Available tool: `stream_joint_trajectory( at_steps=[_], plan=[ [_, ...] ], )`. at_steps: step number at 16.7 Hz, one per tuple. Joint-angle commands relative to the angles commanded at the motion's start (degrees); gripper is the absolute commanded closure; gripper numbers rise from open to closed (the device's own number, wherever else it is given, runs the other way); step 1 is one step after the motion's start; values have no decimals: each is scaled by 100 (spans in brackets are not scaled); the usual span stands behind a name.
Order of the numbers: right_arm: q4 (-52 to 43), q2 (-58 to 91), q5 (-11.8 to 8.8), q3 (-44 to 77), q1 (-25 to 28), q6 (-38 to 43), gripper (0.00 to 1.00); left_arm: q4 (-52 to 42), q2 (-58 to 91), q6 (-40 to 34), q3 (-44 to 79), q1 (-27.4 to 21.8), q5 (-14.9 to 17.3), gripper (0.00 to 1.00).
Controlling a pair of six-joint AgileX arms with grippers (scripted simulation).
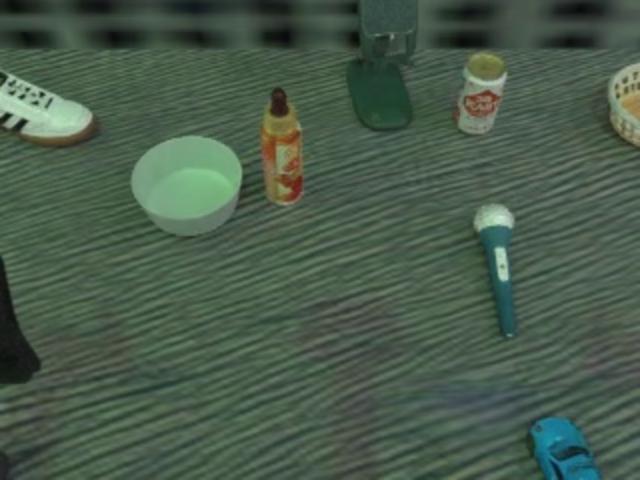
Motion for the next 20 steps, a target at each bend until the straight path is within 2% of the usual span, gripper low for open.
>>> stream_joint_trajectory(
  at_steps=[4,8,20],
  plan=[
    [-128,177,-5,150,67,49,0,0,0,0,0,0,0,0],
    [-818,1266,19,991,380,340,0,0,0,0,0,0,0,0],
    [-3717,8030,147,5624,1832,1968,0,0,0,0,0,0,0,0]
  ],
)
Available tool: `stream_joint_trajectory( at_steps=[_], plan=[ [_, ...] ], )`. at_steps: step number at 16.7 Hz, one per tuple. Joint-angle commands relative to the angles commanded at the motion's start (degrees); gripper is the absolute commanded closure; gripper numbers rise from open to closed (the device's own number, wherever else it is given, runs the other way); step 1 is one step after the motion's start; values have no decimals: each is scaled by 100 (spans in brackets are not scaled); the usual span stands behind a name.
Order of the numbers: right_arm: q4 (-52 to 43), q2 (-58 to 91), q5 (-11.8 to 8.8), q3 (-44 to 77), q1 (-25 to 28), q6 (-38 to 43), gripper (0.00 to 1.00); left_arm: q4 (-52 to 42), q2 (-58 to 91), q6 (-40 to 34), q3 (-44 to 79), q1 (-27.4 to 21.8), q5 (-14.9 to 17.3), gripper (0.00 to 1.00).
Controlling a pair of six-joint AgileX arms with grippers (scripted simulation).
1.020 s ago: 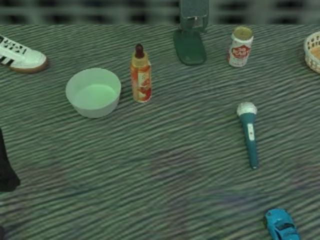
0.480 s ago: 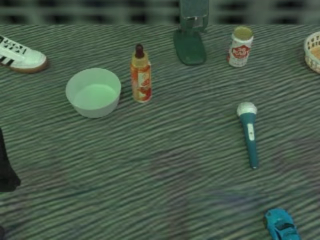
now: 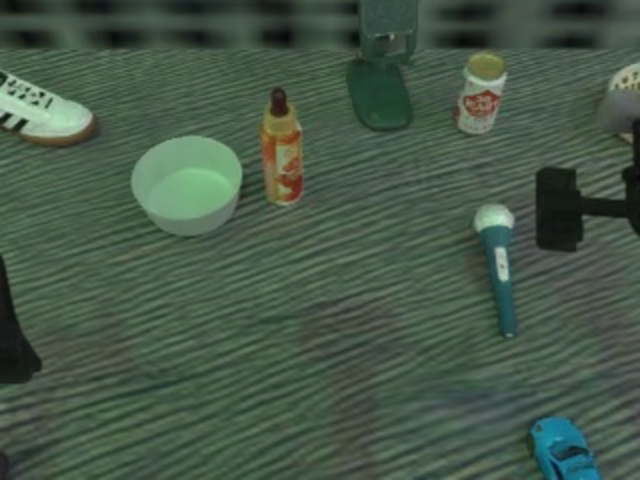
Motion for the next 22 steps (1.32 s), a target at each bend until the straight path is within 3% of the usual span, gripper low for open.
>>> stream_joint_trajectory(
  at_steps=[5,10,16,22],
  plan=[
    [-993,2090,61,1456,479,500,0,0,0,0,0,0,0,0],
    [-1474,2895,112,1982,673,698,0,0,0,0,0,0,0,0],
    [-1368,2944,108,1927,647,685,0,0,0,0,0,0,0,0],
    [-85,3738,114,1461,624,662,0,0,0,0,0,0,0,0]
  ],
)
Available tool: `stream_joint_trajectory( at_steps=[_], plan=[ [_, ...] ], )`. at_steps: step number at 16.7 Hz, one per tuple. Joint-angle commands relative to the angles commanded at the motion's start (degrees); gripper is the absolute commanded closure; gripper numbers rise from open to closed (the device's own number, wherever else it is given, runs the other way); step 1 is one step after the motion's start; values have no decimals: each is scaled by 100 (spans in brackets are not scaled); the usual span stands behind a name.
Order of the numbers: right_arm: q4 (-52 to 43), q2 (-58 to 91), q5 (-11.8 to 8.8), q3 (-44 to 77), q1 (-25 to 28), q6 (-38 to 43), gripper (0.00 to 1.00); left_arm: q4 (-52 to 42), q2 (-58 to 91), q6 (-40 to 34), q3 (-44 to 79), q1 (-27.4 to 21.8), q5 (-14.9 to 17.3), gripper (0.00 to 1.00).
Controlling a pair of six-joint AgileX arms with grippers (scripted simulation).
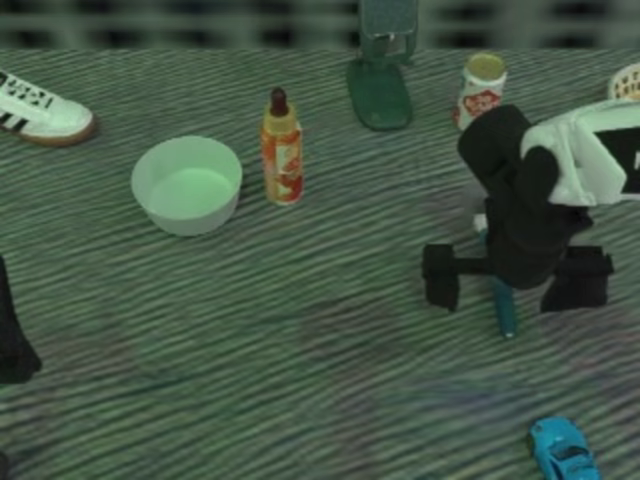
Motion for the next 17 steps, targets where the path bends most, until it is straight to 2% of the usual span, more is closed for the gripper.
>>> stream_joint_trajectory(
  at_steps=[3,8,17],
  plan=[
    [520,338,2,-197,-12,-8,0,0,0,0,0,0,0,0],
    [580,381,3,-221,-13,-9,0,0,0,0,0,0,0,0],
    [580,381,3,-221,-13,-9,68,0,0,0,0,0,0,0]
  ],
)
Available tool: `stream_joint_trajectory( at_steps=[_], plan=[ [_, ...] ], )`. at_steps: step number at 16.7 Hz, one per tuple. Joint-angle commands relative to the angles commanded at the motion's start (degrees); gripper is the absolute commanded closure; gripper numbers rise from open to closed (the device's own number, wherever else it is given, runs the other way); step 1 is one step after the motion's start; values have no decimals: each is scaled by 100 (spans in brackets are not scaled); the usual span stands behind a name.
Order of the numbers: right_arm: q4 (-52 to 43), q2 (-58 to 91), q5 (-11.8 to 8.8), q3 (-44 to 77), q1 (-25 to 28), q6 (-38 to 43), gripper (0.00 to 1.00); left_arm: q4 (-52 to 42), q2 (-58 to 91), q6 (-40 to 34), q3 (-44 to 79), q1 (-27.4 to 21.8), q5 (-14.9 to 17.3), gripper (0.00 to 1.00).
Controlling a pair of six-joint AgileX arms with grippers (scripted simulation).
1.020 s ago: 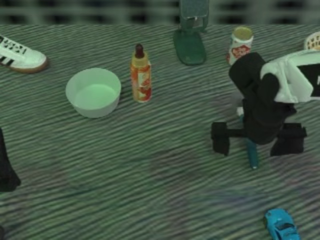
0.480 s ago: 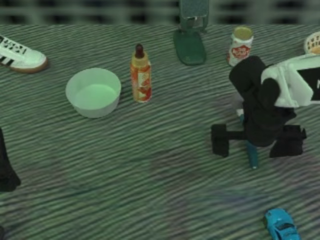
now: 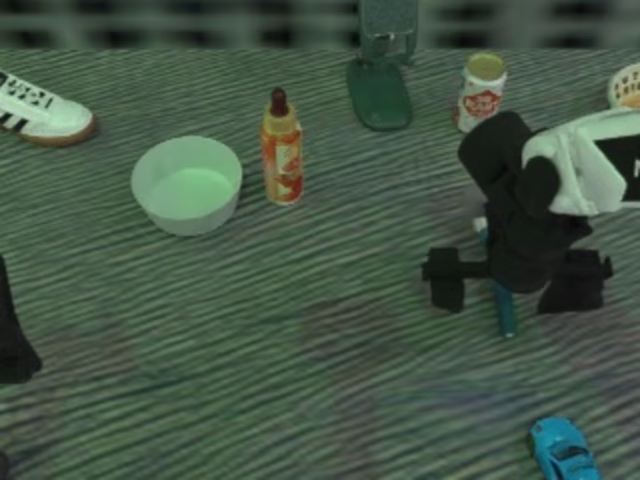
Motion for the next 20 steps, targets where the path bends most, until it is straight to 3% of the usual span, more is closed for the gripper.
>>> stream_joint_trajectory(
  at_steps=[4,5,12,13,14,17,20],
  plan=[
    [0,0,0,0,0,0,98,0,0,0,0,0,0,0],
    [0,0,0,0,0,0,100,0,0,0,0,0,0,0],
    [0,0,0,0,0,0,100,0,0,0,0,0,0,0],
    [-187,-362,127,128,16,-76,100,0,0,0,0,0,0,0],
    [-181,-363,125,127,17,-78,100,0,0,0,0,0,0,0],
    [179,-417,16,47,35,-198,100,0,0,0,0,0,0,0],
    [1039,-576,-230,-159,45,-448,100,0,0,0,0,0,0,0]
  ],
)
